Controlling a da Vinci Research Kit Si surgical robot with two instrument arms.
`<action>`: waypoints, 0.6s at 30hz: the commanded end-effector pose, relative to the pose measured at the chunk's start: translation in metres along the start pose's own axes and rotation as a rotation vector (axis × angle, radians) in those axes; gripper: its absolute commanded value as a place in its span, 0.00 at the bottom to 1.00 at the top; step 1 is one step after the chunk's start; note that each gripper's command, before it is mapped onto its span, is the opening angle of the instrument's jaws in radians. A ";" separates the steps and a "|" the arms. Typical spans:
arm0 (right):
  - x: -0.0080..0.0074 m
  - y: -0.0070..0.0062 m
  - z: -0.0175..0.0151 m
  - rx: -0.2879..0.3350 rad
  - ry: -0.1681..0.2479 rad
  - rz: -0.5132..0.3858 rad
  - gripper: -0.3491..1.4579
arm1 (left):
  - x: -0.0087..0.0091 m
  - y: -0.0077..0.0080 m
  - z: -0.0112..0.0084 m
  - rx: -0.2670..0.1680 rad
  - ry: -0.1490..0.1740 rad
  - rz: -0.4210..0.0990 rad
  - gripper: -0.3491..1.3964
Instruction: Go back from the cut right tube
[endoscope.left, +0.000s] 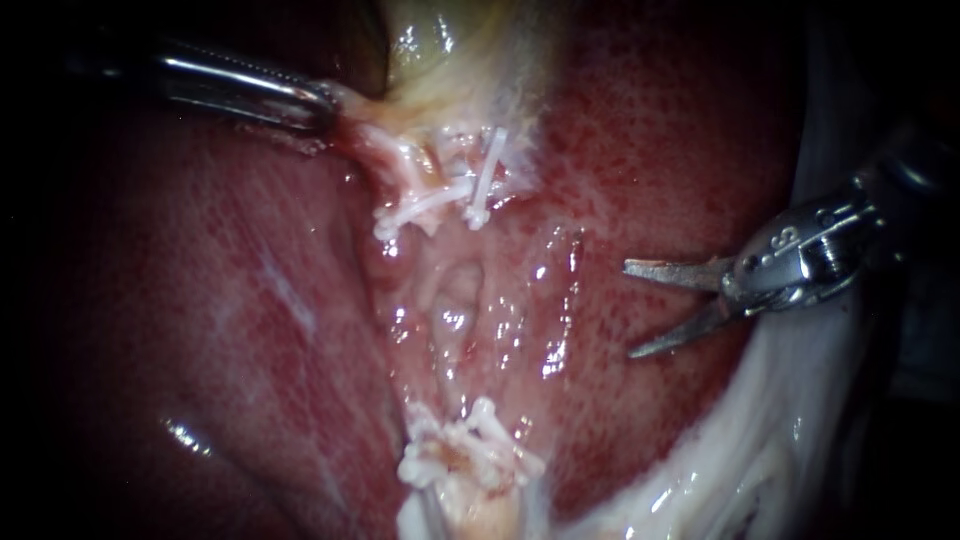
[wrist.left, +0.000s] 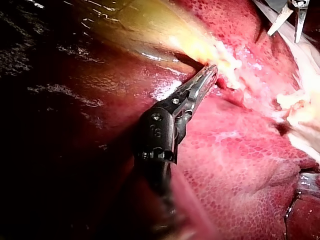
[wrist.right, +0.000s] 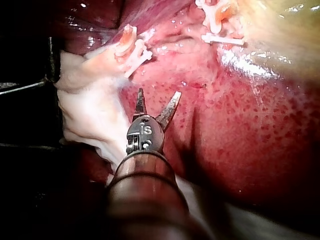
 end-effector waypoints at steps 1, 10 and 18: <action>0.0000 0.0000 0.0000 0.000 0.000 0.000 0.99 | -0.0002 0.0001 0.0004 -0.002 -0.002 0.002 0.00; 0.0001 0.0000 0.0001 0.000 0.000 0.000 0.99 | -0.0011 0.0000 0.0025 -0.001 -0.011 0.011 0.00; 0.0001 -0.0001 0.0000 0.000 0.000 0.000 0.99 | -0.0012 -0.0002 0.0031 0.002 -0.010 0.011 0.00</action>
